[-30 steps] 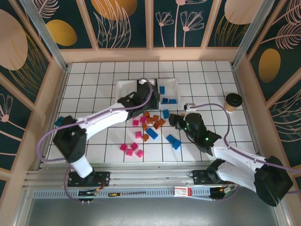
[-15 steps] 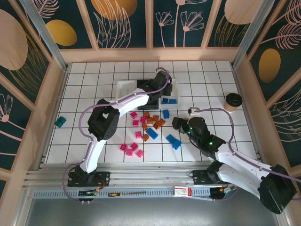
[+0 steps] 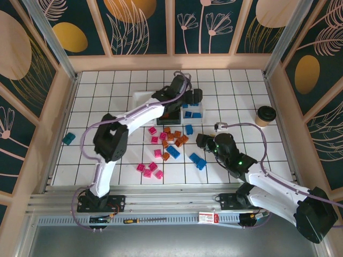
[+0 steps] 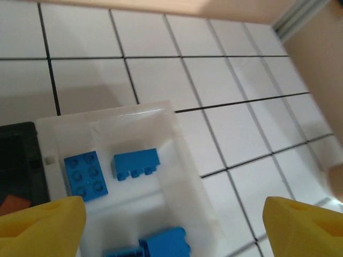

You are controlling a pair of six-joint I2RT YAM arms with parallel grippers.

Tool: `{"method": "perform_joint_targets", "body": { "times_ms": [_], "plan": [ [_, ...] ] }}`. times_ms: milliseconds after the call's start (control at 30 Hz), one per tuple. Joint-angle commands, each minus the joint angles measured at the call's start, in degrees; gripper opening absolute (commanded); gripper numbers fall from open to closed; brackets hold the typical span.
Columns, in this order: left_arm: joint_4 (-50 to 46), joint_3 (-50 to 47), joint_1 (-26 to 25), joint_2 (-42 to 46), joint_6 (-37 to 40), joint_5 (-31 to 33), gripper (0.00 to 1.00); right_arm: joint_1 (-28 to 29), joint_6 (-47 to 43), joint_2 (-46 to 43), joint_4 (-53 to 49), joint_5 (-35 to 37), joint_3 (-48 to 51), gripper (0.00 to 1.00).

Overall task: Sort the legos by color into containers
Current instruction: Place the lego in the container, then pick up the lego from the bottom-center of the table.

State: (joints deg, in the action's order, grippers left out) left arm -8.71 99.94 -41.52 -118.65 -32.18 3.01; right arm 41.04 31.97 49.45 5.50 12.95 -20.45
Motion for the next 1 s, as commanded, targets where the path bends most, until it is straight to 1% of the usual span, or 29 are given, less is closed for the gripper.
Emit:
{"method": "perform_joint_targets", "body": {
  "times_ms": [0,133,267,367,533,667,767,967],
  "plan": [
    [6.23,-10.4,0.03,12.01,-1.35,-2.57,0.89,0.43,0.51,0.71,-1.65,-1.4,0.41,0.64],
    [11.21,-28.78,-0.04,25.35,-3.38,-1.93,0.95,0.53,0.05,2.03,-2.87,-2.7,0.15,0.64],
    [13.52,-46.2,-0.08,36.54,-6.05,-0.52,0.99,0.6,-0.41,4.24,-4.8,-4.8,-0.54,0.64],
    [12.28,-55.01,0.02,43.37,-7.46,1.77,0.99,0.69,-0.59,6.5,-6.63,-6.84,-1.17,0.64],
    [6.88,-63.91,0.01,54.36,-9.04,7.96,0.99,1.21,-0.67,10.15,-9.44,-10.32,-1.87,0.65],
    [2.6,-68.45,-0.05,60.66,-9.98,12.95,0.99,4.14,-1.28,12.22,-11.51,-11.46,-2.68,0.67],
    [1.46,-70.58,-0.04,62.28,-11.19,14.04,0.99,6.72,-1.47,14.54,-14.06,-10.02,-4.01,0.68],
    [2.1,-71.9,0.03,61.83,-12.63,13.26,0.99,9.81,-1.54,18.22,-17.85,-5.05,-6.37,0.68]
  ]
}}
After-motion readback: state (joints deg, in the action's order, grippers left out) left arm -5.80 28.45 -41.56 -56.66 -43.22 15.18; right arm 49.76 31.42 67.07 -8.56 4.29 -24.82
